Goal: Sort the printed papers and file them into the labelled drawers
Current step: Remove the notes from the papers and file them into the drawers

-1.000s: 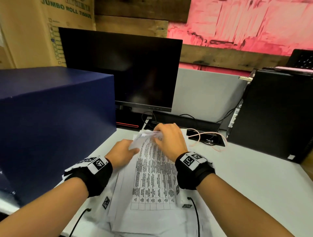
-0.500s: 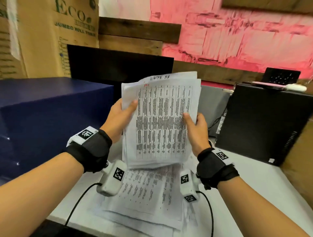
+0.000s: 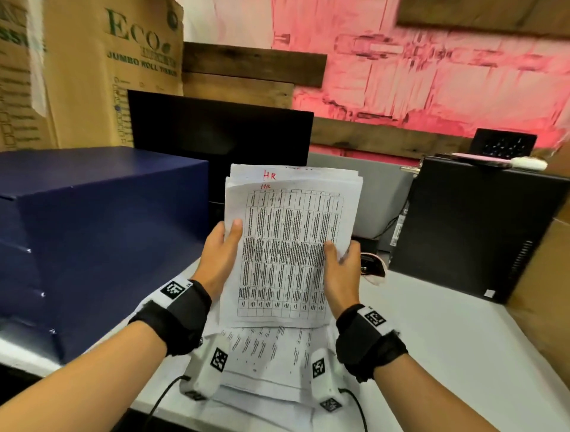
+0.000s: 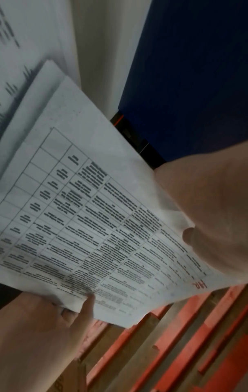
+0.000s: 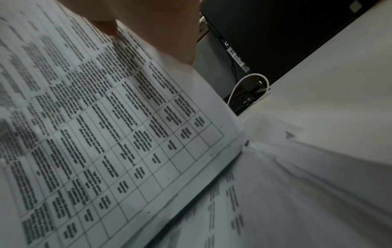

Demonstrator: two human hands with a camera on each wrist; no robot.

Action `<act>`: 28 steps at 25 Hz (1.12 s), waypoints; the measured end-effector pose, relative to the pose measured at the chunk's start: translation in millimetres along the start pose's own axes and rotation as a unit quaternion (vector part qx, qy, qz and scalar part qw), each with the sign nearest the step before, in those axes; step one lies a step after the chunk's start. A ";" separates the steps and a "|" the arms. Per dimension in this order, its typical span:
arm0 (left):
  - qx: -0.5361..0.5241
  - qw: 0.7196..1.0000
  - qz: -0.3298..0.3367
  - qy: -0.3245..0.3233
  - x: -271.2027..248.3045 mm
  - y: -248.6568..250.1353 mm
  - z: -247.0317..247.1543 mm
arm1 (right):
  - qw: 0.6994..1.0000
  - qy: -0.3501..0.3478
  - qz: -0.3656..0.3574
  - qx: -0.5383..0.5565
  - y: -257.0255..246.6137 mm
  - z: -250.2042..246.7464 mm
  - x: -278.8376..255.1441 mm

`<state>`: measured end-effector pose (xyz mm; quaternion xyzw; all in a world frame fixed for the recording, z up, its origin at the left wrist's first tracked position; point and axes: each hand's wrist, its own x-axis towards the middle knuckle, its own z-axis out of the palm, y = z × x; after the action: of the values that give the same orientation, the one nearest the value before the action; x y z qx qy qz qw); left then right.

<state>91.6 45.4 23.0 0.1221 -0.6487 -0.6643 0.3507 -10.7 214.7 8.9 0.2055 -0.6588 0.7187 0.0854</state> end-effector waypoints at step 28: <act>0.122 0.964 0.178 0.154 -14.2 87.6 -107.8 | 0.991 -0.106 -0.083 0.025 -30.7 92.7 -36.6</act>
<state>195.4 -21.7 88.0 0.1473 -0.6744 -0.4800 0.5415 51.3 132.7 26.3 0.3362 -0.6265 0.6998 0.0694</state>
